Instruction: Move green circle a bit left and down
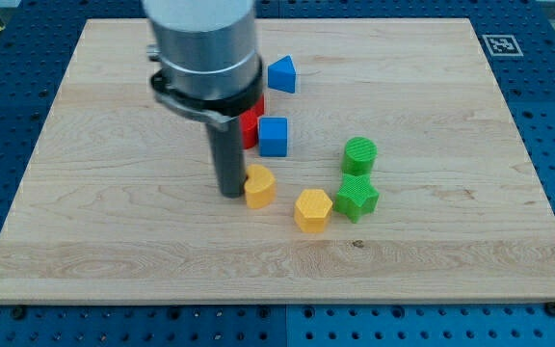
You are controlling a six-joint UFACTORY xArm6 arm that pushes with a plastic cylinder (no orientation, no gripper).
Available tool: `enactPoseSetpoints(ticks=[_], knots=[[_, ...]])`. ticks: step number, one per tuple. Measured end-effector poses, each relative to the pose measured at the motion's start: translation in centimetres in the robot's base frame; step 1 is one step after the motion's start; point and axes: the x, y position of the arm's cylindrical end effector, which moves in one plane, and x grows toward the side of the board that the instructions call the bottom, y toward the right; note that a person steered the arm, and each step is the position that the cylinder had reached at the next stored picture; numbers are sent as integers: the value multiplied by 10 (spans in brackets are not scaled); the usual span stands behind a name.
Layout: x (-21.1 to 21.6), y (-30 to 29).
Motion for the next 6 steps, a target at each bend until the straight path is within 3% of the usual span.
enactPoseSetpoints(ticks=[2, 4, 6], knots=[[-7, 57], [-55, 82], [-76, 188]])
